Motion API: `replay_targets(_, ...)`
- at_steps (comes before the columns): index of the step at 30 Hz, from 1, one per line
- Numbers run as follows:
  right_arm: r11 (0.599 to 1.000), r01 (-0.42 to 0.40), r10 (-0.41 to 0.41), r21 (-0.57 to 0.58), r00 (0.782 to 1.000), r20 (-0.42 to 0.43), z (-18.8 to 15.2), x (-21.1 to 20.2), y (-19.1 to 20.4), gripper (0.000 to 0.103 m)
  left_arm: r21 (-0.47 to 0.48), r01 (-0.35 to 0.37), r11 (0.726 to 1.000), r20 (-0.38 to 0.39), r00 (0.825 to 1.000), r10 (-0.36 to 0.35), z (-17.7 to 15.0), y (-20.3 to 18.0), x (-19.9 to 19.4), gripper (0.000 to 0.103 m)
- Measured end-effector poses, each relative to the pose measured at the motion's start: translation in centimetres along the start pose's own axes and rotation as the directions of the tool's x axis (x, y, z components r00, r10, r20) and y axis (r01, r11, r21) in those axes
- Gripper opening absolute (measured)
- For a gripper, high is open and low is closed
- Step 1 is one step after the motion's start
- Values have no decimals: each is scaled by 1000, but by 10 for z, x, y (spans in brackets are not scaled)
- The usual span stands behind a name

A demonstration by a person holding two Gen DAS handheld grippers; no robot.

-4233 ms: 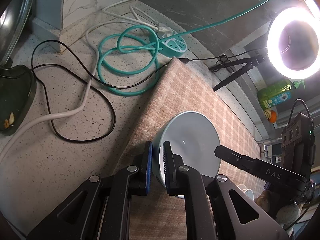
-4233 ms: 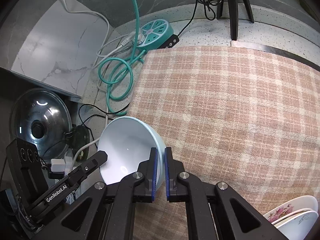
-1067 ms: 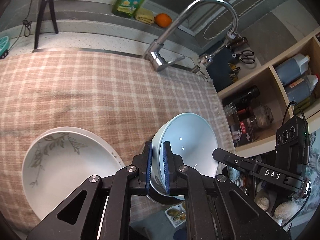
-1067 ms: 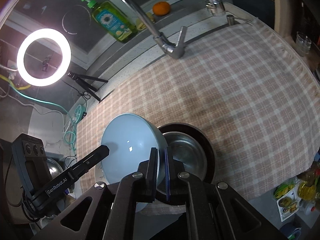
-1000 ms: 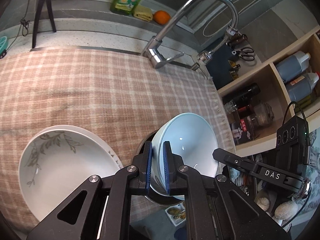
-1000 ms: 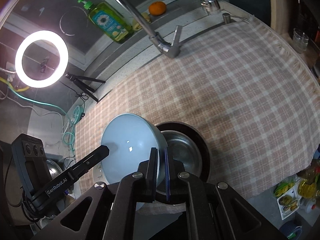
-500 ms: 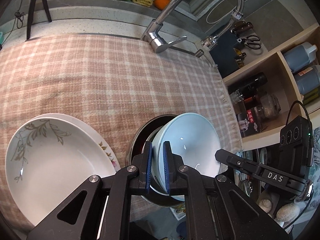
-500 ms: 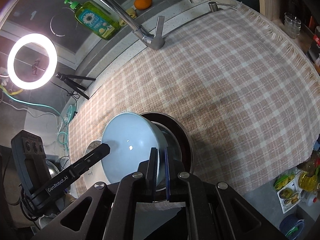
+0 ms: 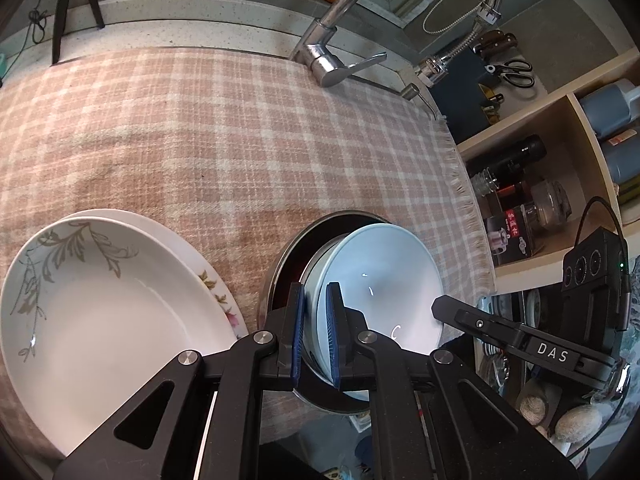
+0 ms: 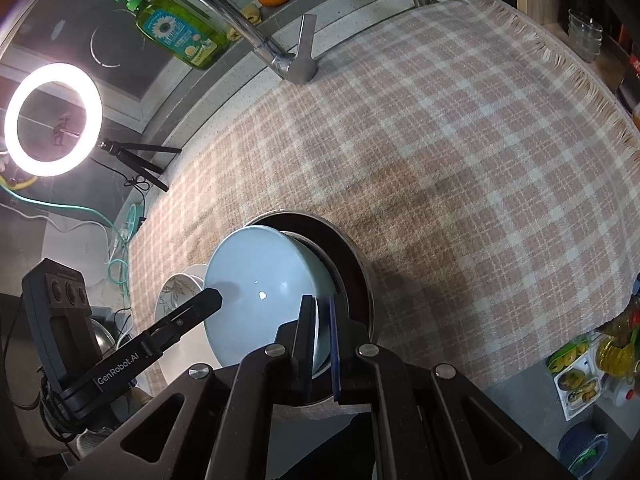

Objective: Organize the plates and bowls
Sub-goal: 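Lower the white ceramic bowl into the steel bowl with both grippers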

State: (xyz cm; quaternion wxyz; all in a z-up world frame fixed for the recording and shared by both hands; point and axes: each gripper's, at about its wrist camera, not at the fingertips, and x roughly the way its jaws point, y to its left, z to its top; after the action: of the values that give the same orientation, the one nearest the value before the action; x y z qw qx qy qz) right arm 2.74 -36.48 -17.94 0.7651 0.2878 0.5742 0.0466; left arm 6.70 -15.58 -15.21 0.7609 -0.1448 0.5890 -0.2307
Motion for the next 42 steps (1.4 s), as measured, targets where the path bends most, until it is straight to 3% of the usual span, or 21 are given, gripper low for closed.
replay_targets(22,999,1,-2,-35,1000,-27,3,6,1,13,30,15,999,-11,1000,-14,4,-2,-1,12)
replay_targets(25,999,5,-6,-47,1000,-20,2,5,3,15,41,13,999,-4,1000,-13,4,-3,-5,12)
replay_targets(29,999,5,-6,-52,1000,-6,3,1,4,25,37,12,999,11,1000,-12,7,0,-11,12)
replay_targets(42,996,-26,32,-80,996,80,0,-27,-6,31,16,-3,1000,40,999,3,1,19,-29,12)
